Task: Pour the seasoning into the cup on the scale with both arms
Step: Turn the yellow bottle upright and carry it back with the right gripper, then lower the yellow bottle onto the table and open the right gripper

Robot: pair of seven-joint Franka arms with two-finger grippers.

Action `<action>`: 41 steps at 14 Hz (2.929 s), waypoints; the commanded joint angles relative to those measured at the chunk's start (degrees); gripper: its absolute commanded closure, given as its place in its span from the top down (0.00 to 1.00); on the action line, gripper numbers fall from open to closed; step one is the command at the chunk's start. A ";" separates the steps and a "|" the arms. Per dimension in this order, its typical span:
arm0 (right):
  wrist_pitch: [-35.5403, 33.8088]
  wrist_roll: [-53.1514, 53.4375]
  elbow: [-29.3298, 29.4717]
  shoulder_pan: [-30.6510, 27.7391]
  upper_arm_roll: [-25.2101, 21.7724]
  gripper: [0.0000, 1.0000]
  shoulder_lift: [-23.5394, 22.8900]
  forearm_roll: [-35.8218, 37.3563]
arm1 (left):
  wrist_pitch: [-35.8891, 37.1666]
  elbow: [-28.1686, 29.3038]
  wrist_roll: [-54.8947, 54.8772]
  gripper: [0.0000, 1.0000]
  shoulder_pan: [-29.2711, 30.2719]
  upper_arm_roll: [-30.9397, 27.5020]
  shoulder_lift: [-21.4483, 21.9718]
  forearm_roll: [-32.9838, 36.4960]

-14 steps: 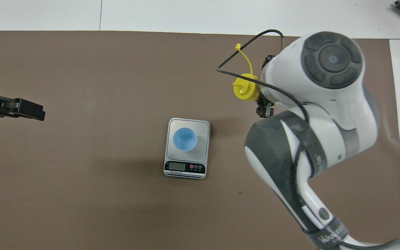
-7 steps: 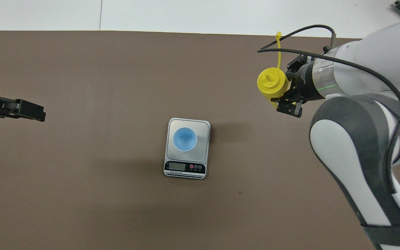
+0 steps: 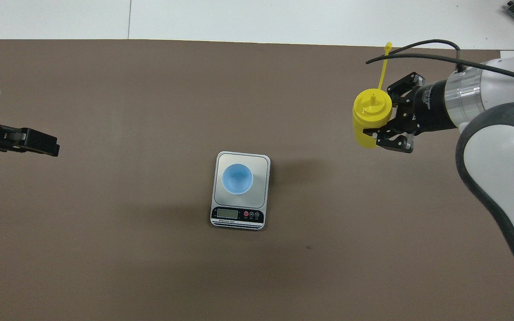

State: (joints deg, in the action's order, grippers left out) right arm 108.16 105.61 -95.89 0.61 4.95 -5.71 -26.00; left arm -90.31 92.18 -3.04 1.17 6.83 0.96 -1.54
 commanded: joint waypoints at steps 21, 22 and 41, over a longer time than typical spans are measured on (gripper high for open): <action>0.38 -51.56 -27.24 -31.81 0.23 0.00 -0.53 -19.43 | -2.33 3.54 -0.12 1.00 -0.03 0.37 2.38 -0.39; 1.16 -51.64 -27.24 -31.81 0.23 0.00 -1.05 -19.44 | -2.33 3.54 -0.12 1.00 -0.03 0.37 2.38 -0.39; 5.57 -51.46 -20.75 -24.35 0.67 1.00 7.02 8.65 | -3.29 2.92 3.89 1.00 -0.47 1.33 2.20 -1.01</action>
State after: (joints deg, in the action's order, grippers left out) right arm 113.34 56.77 -117.91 -25.23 5.12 0.13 -22.54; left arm -92.32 93.55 -2.05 1.15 7.50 1.57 -1.64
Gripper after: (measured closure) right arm 0.000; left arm 0.000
